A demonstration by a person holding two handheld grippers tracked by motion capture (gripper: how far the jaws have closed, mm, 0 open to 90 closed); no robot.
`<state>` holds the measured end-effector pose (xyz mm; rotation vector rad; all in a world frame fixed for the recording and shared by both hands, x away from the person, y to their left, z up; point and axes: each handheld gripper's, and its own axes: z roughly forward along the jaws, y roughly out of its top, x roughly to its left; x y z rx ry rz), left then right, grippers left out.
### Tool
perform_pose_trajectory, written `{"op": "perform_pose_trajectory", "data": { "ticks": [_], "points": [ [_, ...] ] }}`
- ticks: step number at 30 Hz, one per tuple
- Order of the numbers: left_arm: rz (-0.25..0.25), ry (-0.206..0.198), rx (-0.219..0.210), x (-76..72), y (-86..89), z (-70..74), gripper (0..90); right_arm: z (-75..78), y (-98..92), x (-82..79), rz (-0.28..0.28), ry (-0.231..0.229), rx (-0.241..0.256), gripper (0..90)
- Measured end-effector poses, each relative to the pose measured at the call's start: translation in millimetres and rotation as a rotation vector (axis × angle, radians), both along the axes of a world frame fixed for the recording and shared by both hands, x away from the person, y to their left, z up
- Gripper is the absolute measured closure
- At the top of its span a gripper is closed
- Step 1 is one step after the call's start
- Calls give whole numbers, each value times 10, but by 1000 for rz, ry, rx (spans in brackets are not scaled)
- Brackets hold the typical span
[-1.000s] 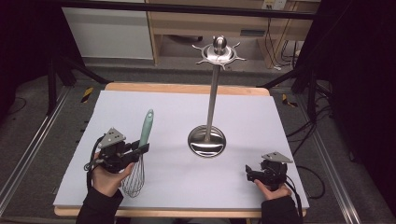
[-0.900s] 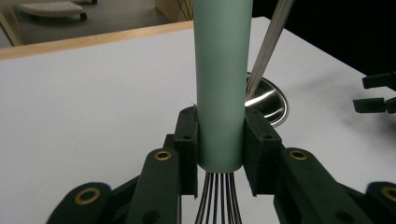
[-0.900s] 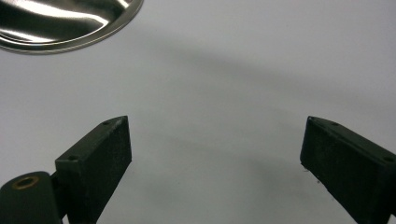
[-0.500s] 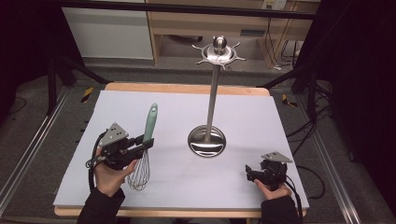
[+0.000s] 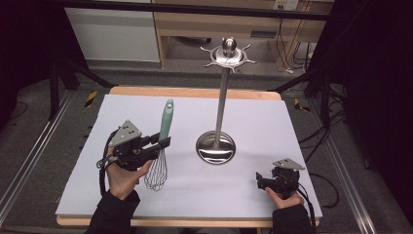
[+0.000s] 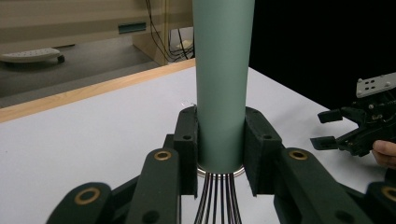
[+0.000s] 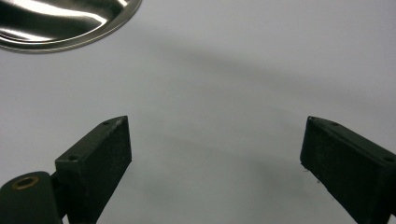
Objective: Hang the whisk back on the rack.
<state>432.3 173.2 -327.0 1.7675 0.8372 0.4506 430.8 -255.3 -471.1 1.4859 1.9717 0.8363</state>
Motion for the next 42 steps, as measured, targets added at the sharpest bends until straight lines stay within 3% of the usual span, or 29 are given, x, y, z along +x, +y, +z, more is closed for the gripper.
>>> {"op": "perform_pose_trajectory", "data": {
  "ticks": [11,22,34,42],
  "points": [
    [-39,-20,-5,9,-186,100,691,1,-1,2,-6,-1,5,92],
    [-88,-53,18,-15,-423,252,691,6,-8,1,-4,-6,4,92],
    [-125,-72,-18,-6,-598,347,691,6,-12,2,-4,-7,4,92],
    [-136,-90,-14,6,-668,428,691,7,-10,3,-5,-7,5,92]
  ]
}}
